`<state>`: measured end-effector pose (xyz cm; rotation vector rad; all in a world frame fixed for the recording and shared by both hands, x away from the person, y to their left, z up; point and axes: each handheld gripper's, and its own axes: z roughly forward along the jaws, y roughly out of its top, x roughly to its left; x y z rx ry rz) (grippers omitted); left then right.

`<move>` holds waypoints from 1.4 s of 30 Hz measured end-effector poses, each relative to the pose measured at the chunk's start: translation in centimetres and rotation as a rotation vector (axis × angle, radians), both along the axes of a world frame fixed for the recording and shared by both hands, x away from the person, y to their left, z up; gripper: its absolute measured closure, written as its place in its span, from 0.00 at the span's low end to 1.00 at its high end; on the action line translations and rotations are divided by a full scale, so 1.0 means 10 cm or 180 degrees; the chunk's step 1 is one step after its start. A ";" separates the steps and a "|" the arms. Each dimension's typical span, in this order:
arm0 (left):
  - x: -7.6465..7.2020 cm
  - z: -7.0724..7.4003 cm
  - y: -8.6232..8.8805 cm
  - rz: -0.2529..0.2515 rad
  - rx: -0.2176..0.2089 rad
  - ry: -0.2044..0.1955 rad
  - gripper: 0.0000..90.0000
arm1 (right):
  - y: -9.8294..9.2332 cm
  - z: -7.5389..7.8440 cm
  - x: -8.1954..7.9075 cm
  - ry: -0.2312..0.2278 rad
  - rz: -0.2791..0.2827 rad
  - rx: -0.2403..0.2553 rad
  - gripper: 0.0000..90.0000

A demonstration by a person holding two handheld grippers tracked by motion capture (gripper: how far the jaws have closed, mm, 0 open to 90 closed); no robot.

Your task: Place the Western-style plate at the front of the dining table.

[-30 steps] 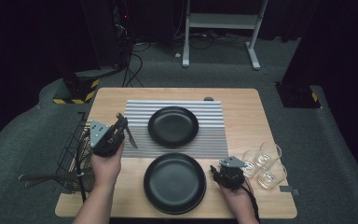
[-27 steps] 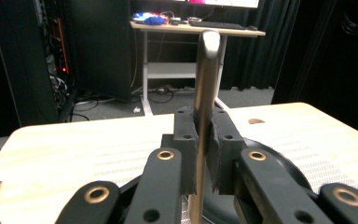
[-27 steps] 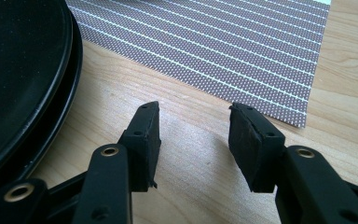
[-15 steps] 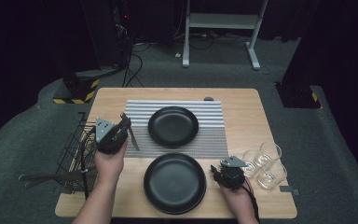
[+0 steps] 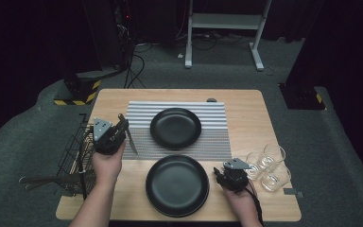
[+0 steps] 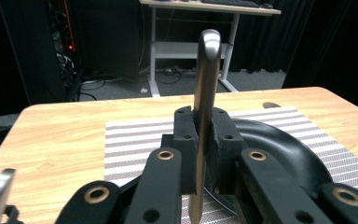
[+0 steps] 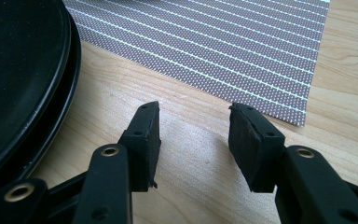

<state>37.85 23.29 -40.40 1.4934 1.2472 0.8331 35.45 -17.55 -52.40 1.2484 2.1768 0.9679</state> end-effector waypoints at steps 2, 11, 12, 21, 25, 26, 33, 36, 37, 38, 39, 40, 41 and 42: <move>0.01 -0.01 -0.01 0.0014 0.0003 -0.0008 0.92 | 0.00 0.00 0.00 -0.0003 0.0001 0.0000 0.59; 0.12 0.00 -0.05 0.0010 0.0072 0.0000 0.92 | 0.00 0.00 0.00 -0.0010 0.0008 0.0005 0.59; 0.14 -0.01 -0.05 0.0014 0.0075 0.0002 0.92 | 0.00 0.00 0.00 -0.0010 0.0007 0.0005 0.59; 0.30 -0.03 -0.08 0.0081 0.0026 0.0027 0.92 | 0.01 0.00 0.00 0.0000 0.0016 -0.0022 0.59; 0.36 -0.03 -0.10 0.0088 0.0056 0.0058 0.92 | 0.00 0.00 0.00 -0.0006 0.0021 -0.0022 0.59; 0.38 -0.03 -0.12 0.0080 0.0075 0.0067 0.92 | 0.00 0.00 0.00 -0.0001 0.0021 -0.0021 0.59; 0.52 -0.02 -0.18 0.0073 0.0124 0.0164 0.92 | 0.00 0.00 0.00 -0.0001 0.0021 -0.0016 0.59; 0.58 -0.02 -0.20 0.0073 0.0136 0.0209 0.92 | 0.00 0.00 0.01 0.0004 0.0016 -0.0004 0.59; 0.59 -0.02 -0.21 0.0072 0.0145 0.0223 0.92 | 0.00 0.00 0.01 0.0002 0.0017 -0.0002 0.59; 0.61 -0.02 -0.22 0.0074 0.0162 0.0239 0.92 | 0.00 0.00 0.00 0.0000 0.0014 0.0007 0.59; 0.61 -0.02 -0.22 0.0074 0.0162 0.0239 0.92 | 0.00 0.00 0.00 0.0000 0.0014 0.0007 0.59; 0.64 -0.02 -0.23 0.0069 0.0166 0.0256 0.93 | 0.00 0.00 0.00 -0.0003 0.0018 0.0009 0.59; 0.66 -0.02 -0.24 0.0073 0.0178 0.0267 0.93 | 0.00 0.00 0.00 -0.0001 0.0019 0.0009 0.59; 0.67 -0.02 -0.25 0.0076 0.0183 0.0279 0.93 | 0.00 0.00 0.01 -0.0005 0.0021 0.0010 0.59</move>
